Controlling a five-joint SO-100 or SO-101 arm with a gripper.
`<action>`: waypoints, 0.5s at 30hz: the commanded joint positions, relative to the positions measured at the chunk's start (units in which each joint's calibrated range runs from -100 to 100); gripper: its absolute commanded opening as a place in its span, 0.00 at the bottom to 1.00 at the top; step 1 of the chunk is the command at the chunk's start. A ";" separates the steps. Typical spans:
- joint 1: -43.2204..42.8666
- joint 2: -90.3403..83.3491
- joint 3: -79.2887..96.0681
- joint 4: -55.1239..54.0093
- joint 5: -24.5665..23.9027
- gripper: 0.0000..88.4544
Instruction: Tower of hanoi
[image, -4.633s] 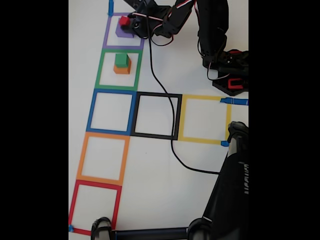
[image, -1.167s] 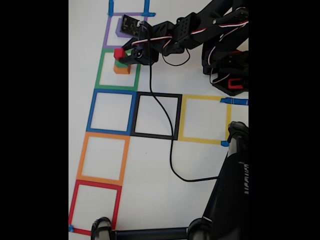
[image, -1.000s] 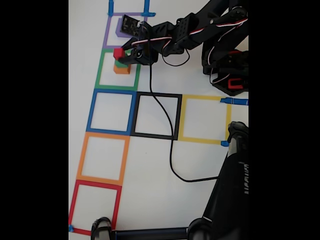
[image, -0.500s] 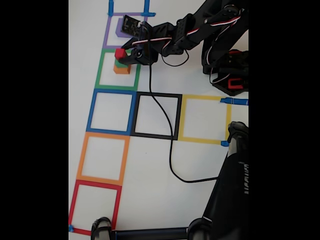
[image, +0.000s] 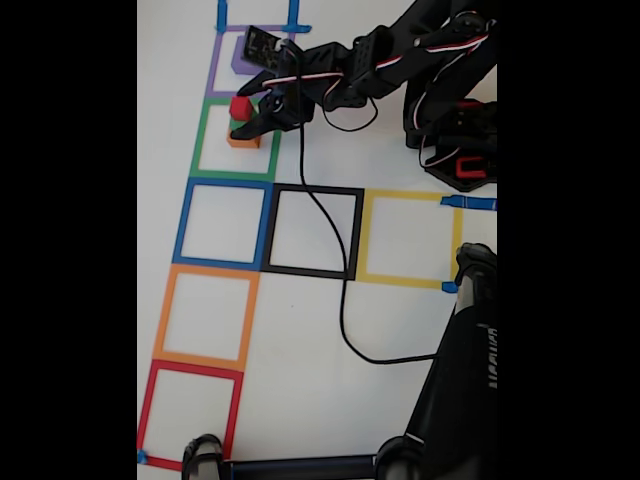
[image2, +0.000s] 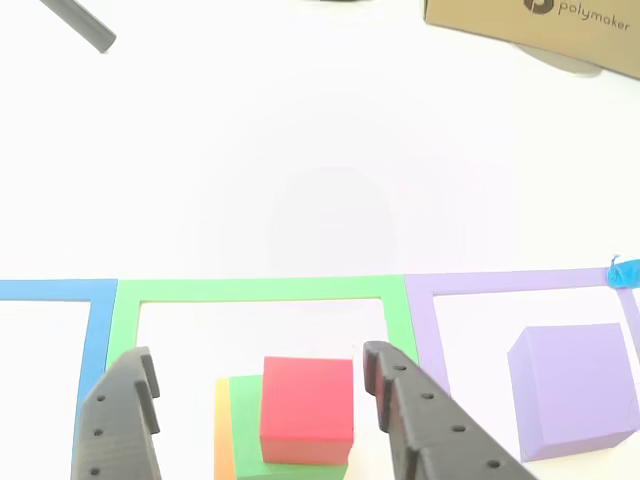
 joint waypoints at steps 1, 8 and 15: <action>0.40 -9.10 -10.66 18.53 0.18 0.14; 3.08 -14.75 -33.12 53.43 0.18 0.01; 9.22 -14.51 -59.57 84.36 0.18 0.00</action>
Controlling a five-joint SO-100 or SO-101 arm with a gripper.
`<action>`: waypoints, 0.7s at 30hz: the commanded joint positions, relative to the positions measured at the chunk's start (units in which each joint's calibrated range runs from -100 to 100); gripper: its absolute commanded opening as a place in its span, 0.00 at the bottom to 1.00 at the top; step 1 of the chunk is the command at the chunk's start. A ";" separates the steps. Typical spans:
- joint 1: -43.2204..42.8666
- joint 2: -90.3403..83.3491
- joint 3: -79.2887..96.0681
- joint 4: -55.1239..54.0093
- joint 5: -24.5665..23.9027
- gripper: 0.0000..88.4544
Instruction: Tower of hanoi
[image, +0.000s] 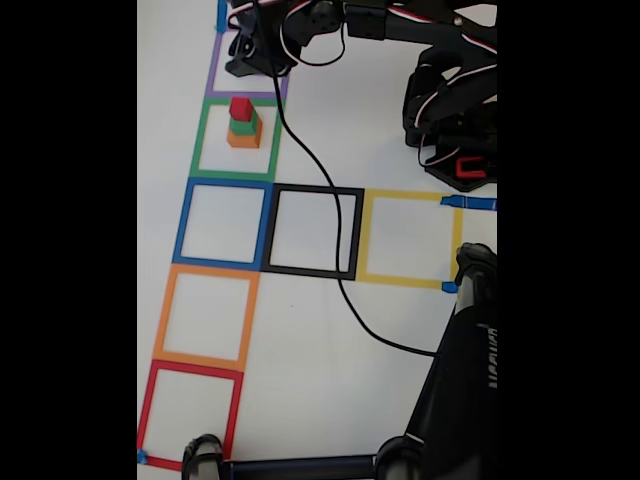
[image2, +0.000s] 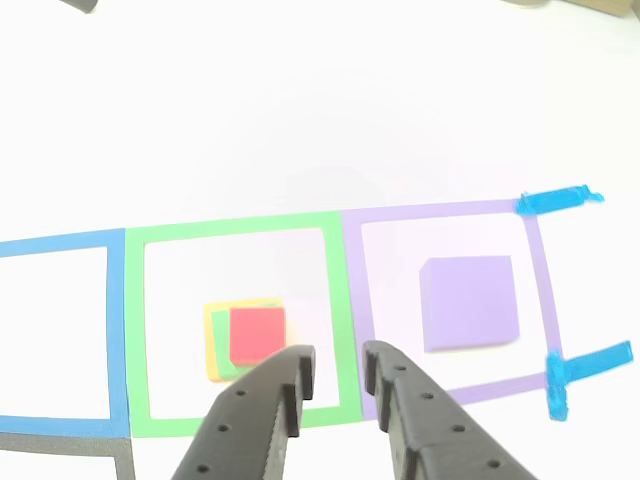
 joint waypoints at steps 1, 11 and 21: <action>5.91 -1.27 -19.57 19.32 0.00 0.00; 19.72 2.44 -37.39 33.41 0.00 0.00; 27.58 -2.65 -19.94 21.67 0.00 0.06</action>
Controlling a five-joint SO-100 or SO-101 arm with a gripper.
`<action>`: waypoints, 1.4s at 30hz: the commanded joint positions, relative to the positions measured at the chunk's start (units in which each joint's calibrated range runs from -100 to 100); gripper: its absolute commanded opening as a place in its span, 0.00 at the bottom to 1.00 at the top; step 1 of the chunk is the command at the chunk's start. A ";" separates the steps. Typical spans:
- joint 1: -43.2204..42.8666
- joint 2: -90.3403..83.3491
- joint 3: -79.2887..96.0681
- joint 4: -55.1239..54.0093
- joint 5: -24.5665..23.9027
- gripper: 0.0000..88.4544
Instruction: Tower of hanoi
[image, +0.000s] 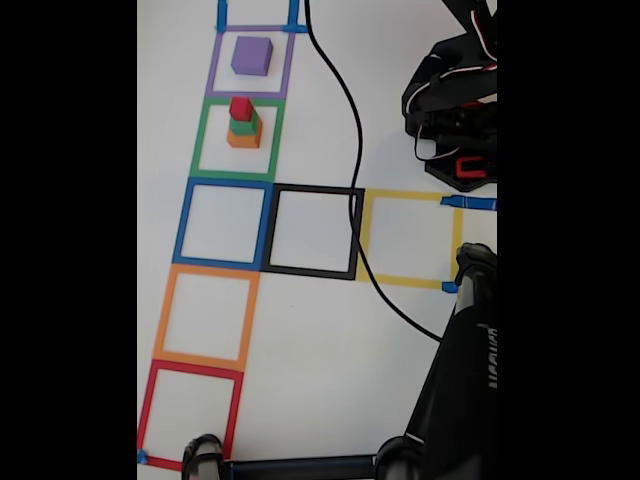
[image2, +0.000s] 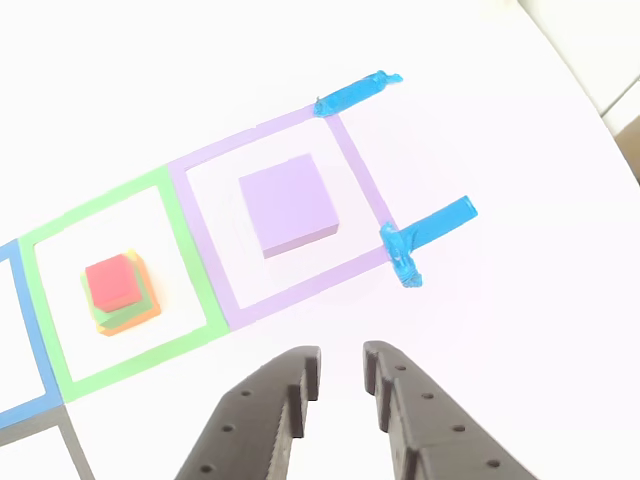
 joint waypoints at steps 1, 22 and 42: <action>2.64 -2.97 9.53 -9.70 0.00 0.08; 7.34 8.42 57.08 -79.33 0.00 0.50; 7.15 43.14 56.90 -120.71 0.00 0.54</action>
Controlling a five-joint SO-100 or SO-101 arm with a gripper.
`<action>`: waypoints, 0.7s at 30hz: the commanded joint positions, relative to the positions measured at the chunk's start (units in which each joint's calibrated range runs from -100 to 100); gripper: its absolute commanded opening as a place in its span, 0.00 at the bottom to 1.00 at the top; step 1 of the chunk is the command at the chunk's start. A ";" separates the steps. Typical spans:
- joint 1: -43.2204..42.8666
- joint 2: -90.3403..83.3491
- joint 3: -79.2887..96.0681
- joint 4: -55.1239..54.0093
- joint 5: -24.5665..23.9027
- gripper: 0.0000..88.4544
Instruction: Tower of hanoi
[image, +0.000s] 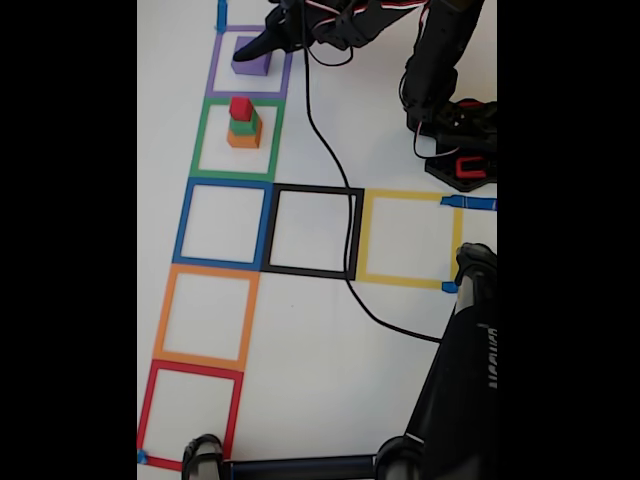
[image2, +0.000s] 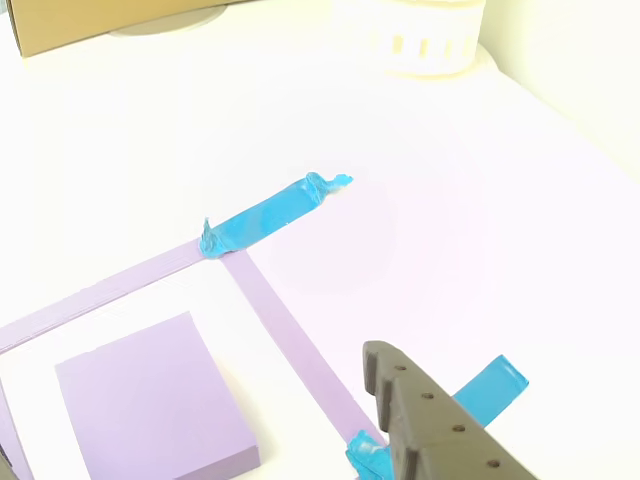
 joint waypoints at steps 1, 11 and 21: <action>-1.14 4.57 -1.54 -7.94 0.00 0.54; -2.96 16.76 -2.91 -21.22 0.00 0.54; -3.34 25.89 -8.45 -26.56 0.00 0.52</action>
